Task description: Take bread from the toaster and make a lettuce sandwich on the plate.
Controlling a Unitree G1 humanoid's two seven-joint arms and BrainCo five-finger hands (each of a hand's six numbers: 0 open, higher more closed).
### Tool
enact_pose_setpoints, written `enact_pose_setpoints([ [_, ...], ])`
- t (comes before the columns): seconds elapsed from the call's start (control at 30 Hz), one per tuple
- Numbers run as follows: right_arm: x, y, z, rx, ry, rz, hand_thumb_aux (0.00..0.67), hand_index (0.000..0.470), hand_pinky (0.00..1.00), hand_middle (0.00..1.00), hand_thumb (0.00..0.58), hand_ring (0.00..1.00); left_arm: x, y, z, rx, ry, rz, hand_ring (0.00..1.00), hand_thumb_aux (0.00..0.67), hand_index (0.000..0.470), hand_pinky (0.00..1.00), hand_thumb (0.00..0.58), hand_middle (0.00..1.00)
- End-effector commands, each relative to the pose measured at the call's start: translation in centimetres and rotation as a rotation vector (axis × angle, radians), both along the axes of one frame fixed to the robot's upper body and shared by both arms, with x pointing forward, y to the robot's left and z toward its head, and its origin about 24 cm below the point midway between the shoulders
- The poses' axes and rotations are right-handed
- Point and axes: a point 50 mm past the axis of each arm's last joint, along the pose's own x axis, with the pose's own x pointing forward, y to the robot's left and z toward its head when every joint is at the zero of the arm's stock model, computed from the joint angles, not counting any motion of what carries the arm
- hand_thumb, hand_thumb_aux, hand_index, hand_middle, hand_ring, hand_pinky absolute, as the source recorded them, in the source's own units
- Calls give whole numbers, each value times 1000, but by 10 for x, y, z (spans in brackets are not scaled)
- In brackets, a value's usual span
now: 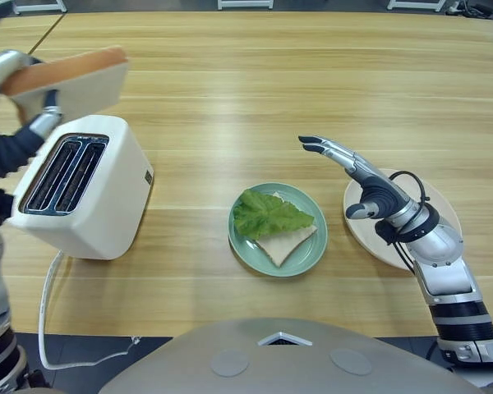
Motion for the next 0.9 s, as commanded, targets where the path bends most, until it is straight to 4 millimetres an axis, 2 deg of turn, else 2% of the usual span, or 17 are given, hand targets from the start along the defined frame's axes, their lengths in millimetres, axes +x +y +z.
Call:
enact_pose_setpoints([
  [0.03, 5, -1, 1, -6, -8, -7, 0, 0, 0, 0, 0, 0, 13, -40, -13, 37, 29, -137, 0, 670, 470, 0, 580, 0],
  [0.23, 11, -2, 3, 1, -22, -16, 0, 0, 0, 0, 0, 0, 33, -97, -47, 132, 78, -289, 0, 670, 470, 0, 580, 0],
  [0.4, 15, -5, 4, 9, -30, -32, 0, 0, 0, 0, 0, 0, 41, -139, -99, 251, 157, -382, 0, 670, 470, 0, 580, 0],
  [0.47, 16, -5, 4, 10, -29, -31, 0, 0, 0, 0, 0, 0, 41, -151, -113, 285, 169, -412, 0, 670, 470, 0, 580, 0],
  [0.67, 16, -3, 3, 3, -28, -25, 0, 0, 0, 0, 0, 0, 28, -168, -137, 282, 236, -464, 0, 670, 470, 0, 580, 0],
  [0.9, 16, 1, 0, -23, -33, -10, 0, 0, 0, 0, 0, 0, 8, -170, -160, 265, 356, -473, 0, 670, 470, 0, 580, 0],
])
